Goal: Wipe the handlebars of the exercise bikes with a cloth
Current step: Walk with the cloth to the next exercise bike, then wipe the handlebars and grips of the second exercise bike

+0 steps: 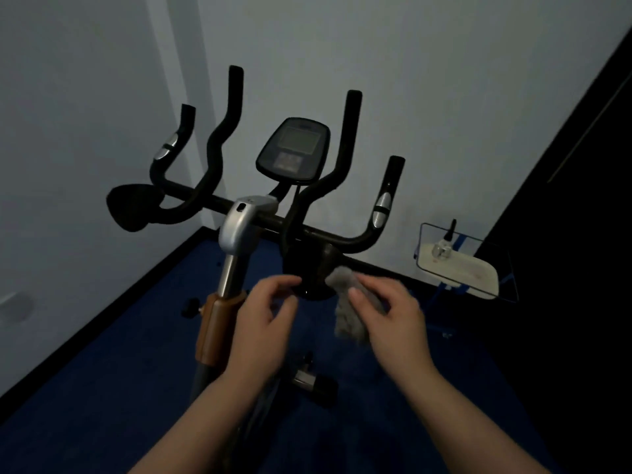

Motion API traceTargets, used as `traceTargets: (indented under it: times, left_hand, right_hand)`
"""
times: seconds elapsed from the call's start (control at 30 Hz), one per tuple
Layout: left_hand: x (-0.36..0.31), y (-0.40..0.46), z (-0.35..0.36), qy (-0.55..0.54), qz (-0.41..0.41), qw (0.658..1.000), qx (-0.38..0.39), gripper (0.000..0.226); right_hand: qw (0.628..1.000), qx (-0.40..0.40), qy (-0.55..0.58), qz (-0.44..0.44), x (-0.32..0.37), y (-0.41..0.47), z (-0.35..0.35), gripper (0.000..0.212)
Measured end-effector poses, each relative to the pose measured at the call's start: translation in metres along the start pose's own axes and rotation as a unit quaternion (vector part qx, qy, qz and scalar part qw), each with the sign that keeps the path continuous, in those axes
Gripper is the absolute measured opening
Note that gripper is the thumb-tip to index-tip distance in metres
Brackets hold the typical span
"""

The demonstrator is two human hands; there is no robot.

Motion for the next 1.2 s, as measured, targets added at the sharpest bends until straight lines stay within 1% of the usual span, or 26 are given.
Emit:
traceTargets:
  times: [0.07, 0.1, 0.2, 0.23, 0.33, 0.37, 0.43, 0.47, 0.5, 0.6, 0.63, 0.67, 0.7, 0.73, 0.77, 0.83, 0.87, 0.9, 0.93, 1.0, 1.03, 1.07, 1.1, 1.17, 1.2]
  left_hand:
    - [-0.003, 0.021, -0.001, 0.005, 0.002, 0.999, -0.042, 0.029]
    - [-0.003, 0.031, 0.000, 0.004, 0.001, 0.998, -0.055, 0.030]
    - [0.007, 0.055, 0.010, -0.032, -0.016, 0.998, -0.057, 0.035]
    - [0.014, 0.059, 0.015, -0.042, -0.028, 0.998, -0.049, 0.035]
    - [0.027, 0.051, 0.028, -0.076, -0.066, 0.994, -0.034, 0.039]
    - [0.029, 0.046, 0.030, -0.086, -0.072, 0.993, -0.039, 0.041]
    - [0.031, 0.040, 0.029, -0.098, -0.072, 0.991, -0.046, 0.042]
    - [0.031, 0.038, 0.028, -0.104, -0.073, 0.991, -0.043, 0.041]
    - [0.031, 0.038, 0.026, -0.110, -0.074, 0.991, -0.036, 0.041]
    - [0.028, 0.041, 0.021, -0.130, -0.081, 0.988, -0.033, 0.038]
    - [0.028, 0.042, 0.020, -0.137, -0.083, 0.986, -0.040, 0.039]
    - [0.029, 0.042, 0.021, -0.148, -0.086, 0.984, -0.050, 0.039]
    - [0.030, 0.041, 0.021, -0.167, -0.095, 0.979, -0.064, 0.039]
    - [0.032, 0.040, 0.022, -0.191, -0.108, 0.972, -0.079, 0.039]
    - [0.033, 0.038, 0.023, -0.206, -0.118, 0.967, -0.094, 0.039]
    - [0.033, 0.038, 0.024, -0.202, -0.125, 0.965, -0.108, 0.039]
    - [0.033, 0.039, 0.025, -0.199, -0.125, 0.966, -0.107, 0.039]
    - [0.032, 0.039, 0.025, -0.199, -0.127, 0.966, -0.105, 0.040]
    - [0.032, 0.040, 0.024, -0.203, -0.130, 0.965, -0.101, 0.041]
    - [0.030, 0.040, 0.022, -0.204, -0.130, 0.965, -0.096, 0.042]
    - [0.029, 0.040, 0.021, -0.195, -0.123, 0.969, -0.094, 0.042]
    - [0.028, 0.040, 0.022, -0.181, -0.113, 0.973, -0.091, 0.041]
    - [0.027, 0.039, 0.022, -0.166, -0.105, 0.976, -0.089, 0.040]
    - [0.027, 0.039, 0.021, -0.159, -0.105, 0.978, -0.086, 0.038]
    - [0.028, 0.039, 0.020, -0.160, -0.110, 0.977, -0.085, 0.037]
  right_hand:
    - [0.995, 0.004, -0.062, -0.073, 0.013, 0.034, 0.007, 0.027]
    - [0.987, 0.019, -0.106, -0.116, 0.019, 0.050, 0.013, 0.027]
    - [0.936, 0.093, -0.233, -0.245, 0.019, 0.085, 0.045, 0.022]
    - [0.922, 0.107, -0.252, -0.272, 0.015, 0.089, 0.054, 0.020]
    - [0.899, 0.119, -0.270, -0.324, 0.004, 0.087, 0.059, 0.016]
    - [0.878, 0.145, -0.285, -0.357, 0.003, 0.085, 0.057, 0.015]
    - [0.819, 0.221, -0.320, -0.421, 0.003, 0.087, 0.053, 0.015]
    - [0.803, 0.250, -0.324, -0.432, 0.005, 0.092, 0.050, 0.015]
    - [0.806, 0.260, -0.313, -0.430, 0.007, 0.099, 0.047, 0.014]
    - [0.875, 0.210, -0.217, -0.379, 0.015, 0.118, 0.051, 0.015]
    - [0.892, 0.193, -0.192, -0.360, 0.016, 0.117, 0.059, 0.015]
    - [0.904, 0.181, -0.181, -0.343, 0.016, 0.113, 0.067, 0.015]
    - [0.907, 0.177, -0.187, -0.333, 0.014, 0.107, 0.073, 0.015]
    - [0.899, 0.184, -0.208, -0.338, 0.010, 0.100, 0.077, 0.014]
    - [0.879, 0.211, -0.236, -0.358, 0.007, 0.094, 0.078, 0.013]
    - [0.817, 0.291, -0.283, -0.411, 0.008, 0.091, 0.074, 0.012]
    - [0.792, 0.317, -0.297, -0.429, 0.011, 0.096, 0.072, 0.013]
    - [0.785, 0.321, -0.302, -0.435, 0.015, 0.102, 0.072, 0.013]
    - [0.798, 0.308, -0.297, -0.426, 0.019, 0.106, 0.072, 0.013]
    - [0.839, 0.258, -0.277, -0.392, 0.021, 0.106, 0.074, 0.012]
    - [0.849, 0.239, -0.279, -0.379, 0.020, 0.103, 0.075, 0.013]
    - [0.848, 0.230, -0.294, -0.377, 0.018, 0.098, 0.077, 0.014]
    - [0.832, 0.242, -0.314, -0.388, 0.015, 0.092, 0.078, 0.015]
    - [0.772, 0.327, -0.360, -0.410, 0.015, 0.083, 0.080, 0.014]
    - [0.743, 0.364, -0.390, -0.405, 0.018, 0.082, 0.077, 0.016]
Point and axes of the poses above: each hand's wrist, its own y-axis towards the middle knuckle, its own z-axis out of the palm, x = y × z, the point moved 4 cm from there along y, towards the middle knuckle
